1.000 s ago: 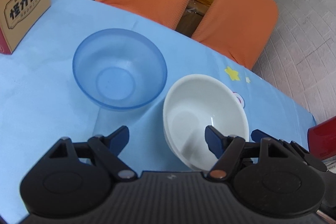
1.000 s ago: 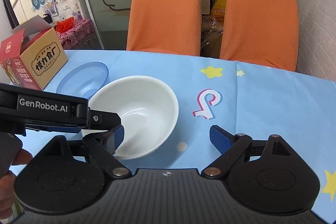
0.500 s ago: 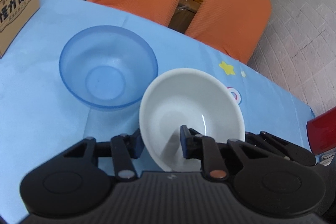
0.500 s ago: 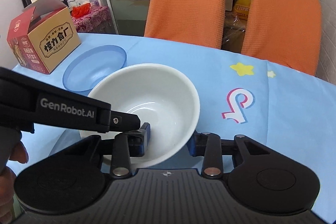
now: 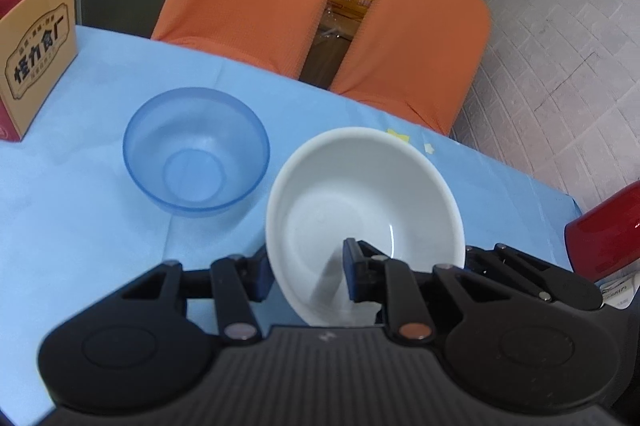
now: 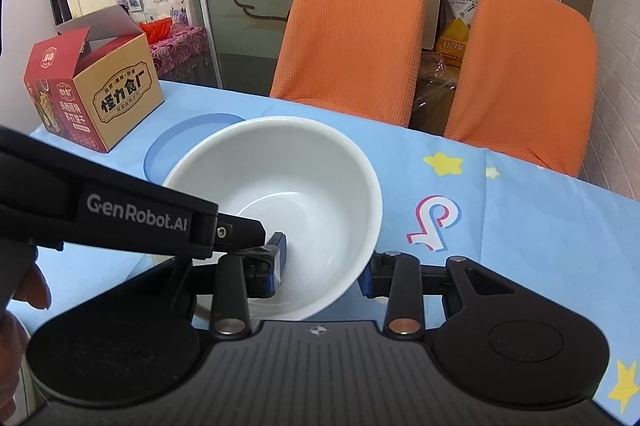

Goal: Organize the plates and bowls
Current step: 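Carry the white bowl with the left tool and lower it into the steel bowl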

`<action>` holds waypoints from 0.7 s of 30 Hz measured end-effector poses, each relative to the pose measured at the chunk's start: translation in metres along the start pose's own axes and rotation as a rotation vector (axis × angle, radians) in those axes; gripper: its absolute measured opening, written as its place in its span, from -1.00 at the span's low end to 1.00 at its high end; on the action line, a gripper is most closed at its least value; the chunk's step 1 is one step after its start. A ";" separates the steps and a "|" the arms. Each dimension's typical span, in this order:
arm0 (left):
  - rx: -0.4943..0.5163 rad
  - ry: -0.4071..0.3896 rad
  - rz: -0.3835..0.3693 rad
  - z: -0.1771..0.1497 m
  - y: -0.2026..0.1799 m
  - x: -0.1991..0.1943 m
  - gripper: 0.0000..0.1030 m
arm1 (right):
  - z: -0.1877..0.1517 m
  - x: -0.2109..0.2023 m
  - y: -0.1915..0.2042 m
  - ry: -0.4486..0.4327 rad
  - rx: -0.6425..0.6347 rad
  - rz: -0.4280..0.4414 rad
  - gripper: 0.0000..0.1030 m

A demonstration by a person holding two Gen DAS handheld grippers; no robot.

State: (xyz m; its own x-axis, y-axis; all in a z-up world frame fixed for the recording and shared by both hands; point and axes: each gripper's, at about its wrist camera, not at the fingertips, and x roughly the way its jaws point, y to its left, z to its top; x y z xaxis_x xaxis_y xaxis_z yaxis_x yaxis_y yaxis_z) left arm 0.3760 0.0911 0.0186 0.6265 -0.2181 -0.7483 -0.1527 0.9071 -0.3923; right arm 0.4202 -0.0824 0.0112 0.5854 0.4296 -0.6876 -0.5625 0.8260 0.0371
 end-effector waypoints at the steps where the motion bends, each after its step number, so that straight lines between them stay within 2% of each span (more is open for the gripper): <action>1: -0.001 -0.002 -0.006 -0.002 -0.001 -0.003 -0.65 | 0.000 -0.003 0.001 -0.004 -0.001 -0.003 0.25; 9: 0.019 -0.028 -0.039 -0.026 -0.010 -0.042 -0.65 | -0.010 -0.041 0.012 -0.038 -0.009 -0.029 0.26; 21: 0.101 -0.046 -0.064 -0.104 -0.032 -0.100 -0.65 | -0.060 -0.114 0.042 -0.076 0.027 -0.077 0.34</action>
State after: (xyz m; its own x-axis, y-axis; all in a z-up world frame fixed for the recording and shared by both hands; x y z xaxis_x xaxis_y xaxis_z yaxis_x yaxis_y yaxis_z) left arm 0.2388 0.0463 0.0500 0.6672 -0.2621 -0.6972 -0.0353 0.9239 -0.3810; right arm 0.2949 -0.1184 0.0471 0.6695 0.3899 -0.6323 -0.4987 0.8667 0.0064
